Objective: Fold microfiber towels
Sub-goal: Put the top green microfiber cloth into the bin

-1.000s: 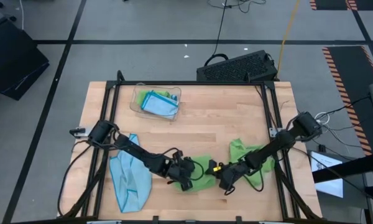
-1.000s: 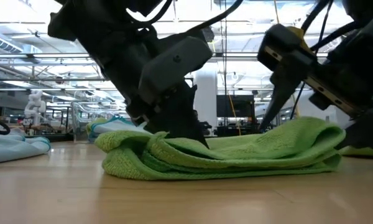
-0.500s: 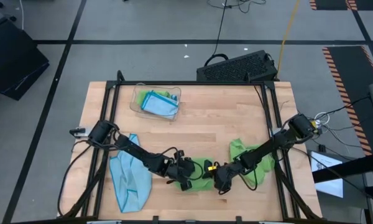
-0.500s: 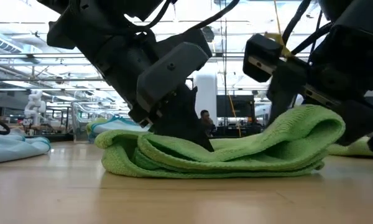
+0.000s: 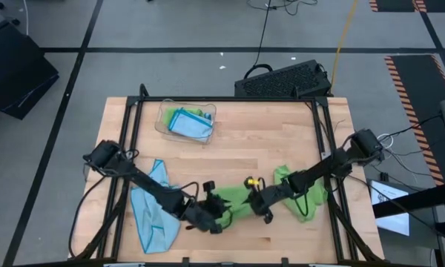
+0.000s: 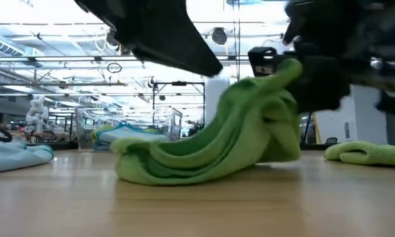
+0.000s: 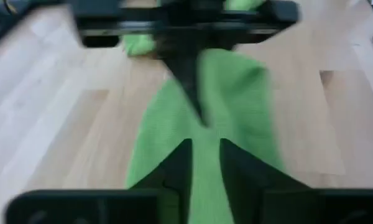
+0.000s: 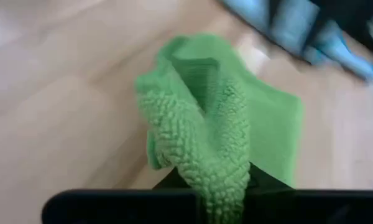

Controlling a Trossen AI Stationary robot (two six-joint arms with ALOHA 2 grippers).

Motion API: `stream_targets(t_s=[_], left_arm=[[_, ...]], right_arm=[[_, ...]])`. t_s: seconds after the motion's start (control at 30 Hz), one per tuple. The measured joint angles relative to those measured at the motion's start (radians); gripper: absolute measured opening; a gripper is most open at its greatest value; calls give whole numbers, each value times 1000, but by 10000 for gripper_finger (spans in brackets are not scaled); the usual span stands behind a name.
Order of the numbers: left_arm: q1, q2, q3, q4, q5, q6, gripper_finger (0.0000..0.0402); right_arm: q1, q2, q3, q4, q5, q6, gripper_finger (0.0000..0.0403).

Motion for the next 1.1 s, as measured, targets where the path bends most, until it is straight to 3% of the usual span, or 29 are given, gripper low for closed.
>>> stream_targets(t_s=[0.1,0.3,0.43,0.6,0.77,0.83,0.9,1.1], left_arm=[[-28,19,0,9,-73,-16,129],[-67,38,0,76,-209,-68,235],[-64,53,0,87,-204,-182,287],[-50,117,0,130,-194,-202,338],[6,169,0,140,-148,-262,365],[26,169,0,136,-116,-261,351],[31,168,1,139,-102,-221,310],[59,153,2,59,-22,-93,83]], right_arm=[[-41,-38,0,-1,-5,107,9],[-116,-49,0,-3,-129,256,9],[-126,-50,1,0,-131,294,9],[-126,-50,1,6,-132,307,9],[-126,-50,1,6,-135,324,9],[-126,-51,1,0,-138,336,9],[-130,-51,1,-7,-158,343,9],[-148,-53,1,-8,-183,345,9]])
